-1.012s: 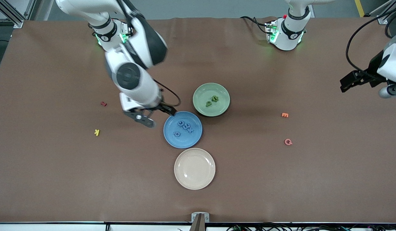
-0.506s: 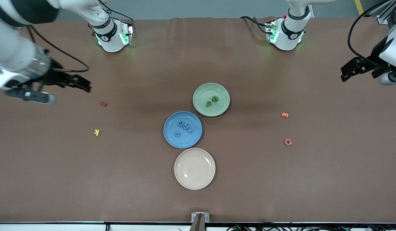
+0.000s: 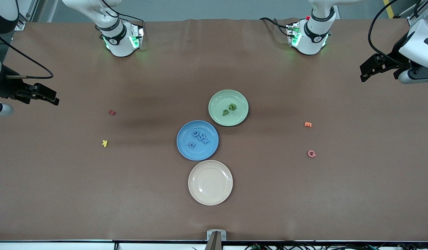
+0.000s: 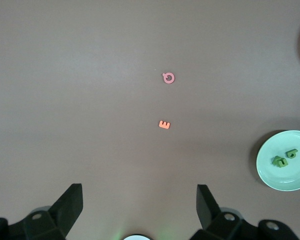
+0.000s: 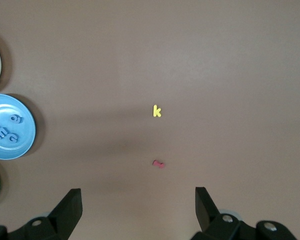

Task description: Sort letters by color into matching plates

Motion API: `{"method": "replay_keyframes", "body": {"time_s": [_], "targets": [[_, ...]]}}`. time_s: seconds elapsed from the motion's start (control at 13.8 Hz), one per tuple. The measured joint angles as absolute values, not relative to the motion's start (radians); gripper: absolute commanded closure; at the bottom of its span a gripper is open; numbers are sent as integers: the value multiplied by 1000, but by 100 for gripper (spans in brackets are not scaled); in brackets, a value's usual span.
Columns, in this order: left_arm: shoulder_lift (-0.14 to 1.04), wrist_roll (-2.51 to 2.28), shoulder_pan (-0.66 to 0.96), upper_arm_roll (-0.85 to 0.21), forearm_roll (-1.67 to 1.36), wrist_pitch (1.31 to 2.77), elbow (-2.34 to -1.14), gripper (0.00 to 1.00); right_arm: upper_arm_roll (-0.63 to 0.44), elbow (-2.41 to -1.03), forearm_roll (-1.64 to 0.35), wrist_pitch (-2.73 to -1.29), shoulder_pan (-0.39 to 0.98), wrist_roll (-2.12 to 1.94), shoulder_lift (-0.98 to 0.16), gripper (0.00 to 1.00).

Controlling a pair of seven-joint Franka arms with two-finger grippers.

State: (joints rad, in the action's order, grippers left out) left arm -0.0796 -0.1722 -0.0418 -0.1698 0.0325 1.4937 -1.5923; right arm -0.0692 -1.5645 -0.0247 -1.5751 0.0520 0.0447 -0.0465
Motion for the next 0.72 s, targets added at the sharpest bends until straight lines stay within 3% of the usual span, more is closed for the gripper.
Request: {"method": "replay_keyframes", "body": {"time_s": [0.72], "targets": [[-83, -162, -102, -203, -8, 1494, -1581, 0, -67, -1510, -20, -1595, 40, 26, -53, 0]]}}
